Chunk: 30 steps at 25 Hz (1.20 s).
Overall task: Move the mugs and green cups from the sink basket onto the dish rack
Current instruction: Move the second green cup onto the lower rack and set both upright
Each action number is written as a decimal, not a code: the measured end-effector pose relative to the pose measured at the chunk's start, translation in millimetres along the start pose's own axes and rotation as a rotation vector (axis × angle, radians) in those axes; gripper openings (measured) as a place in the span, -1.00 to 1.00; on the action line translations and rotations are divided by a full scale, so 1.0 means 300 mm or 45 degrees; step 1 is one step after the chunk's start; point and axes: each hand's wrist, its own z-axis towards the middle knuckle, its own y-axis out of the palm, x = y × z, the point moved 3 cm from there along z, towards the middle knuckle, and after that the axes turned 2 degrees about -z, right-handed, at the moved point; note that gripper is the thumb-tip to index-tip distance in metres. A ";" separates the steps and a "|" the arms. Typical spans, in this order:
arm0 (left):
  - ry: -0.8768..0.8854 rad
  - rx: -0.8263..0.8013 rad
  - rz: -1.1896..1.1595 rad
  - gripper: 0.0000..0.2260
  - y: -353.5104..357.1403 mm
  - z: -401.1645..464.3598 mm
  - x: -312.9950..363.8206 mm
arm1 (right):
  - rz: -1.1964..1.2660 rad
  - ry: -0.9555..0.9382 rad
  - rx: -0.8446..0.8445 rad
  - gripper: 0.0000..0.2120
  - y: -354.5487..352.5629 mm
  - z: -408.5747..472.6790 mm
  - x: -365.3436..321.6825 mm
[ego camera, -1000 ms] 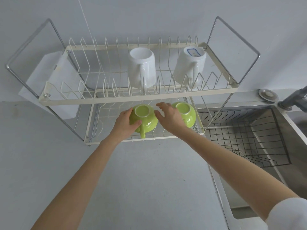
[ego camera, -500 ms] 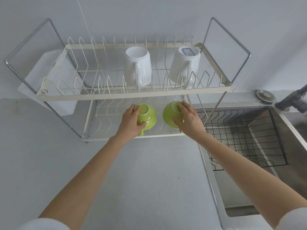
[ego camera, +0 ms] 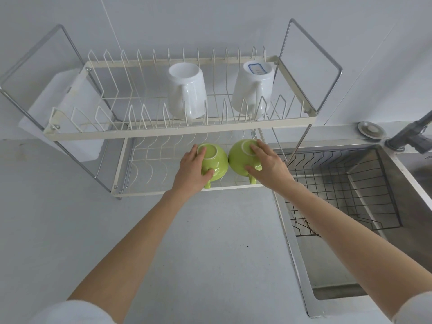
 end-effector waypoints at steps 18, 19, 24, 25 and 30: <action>-0.019 -0.046 0.062 -0.38 0.002 0.010 -0.001 | -0.132 -0.050 -0.089 -0.39 -0.001 0.001 -0.008; -0.023 -0.044 0.099 -0.35 -0.004 0.006 0.003 | -0.171 -0.068 -0.096 -0.39 -0.002 -0.007 -0.013; 0.031 0.002 0.336 -0.31 -0.054 -0.064 0.028 | -0.242 -0.149 -0.030 -0.38 -0.034 -0.084 -0.060; 0.050 0.012 0.390 -0.31 -0.066 -0.085 0.035 | -0.249 -0.165 -0.019 -0.37 -0.042 -0.104 -0.072; 0.128 0.097 0.525 -0.33 -0.130 -0.223 0.089 | -0.283 -0.249 0.021 -0.37 -0.092 -0.226 -0.135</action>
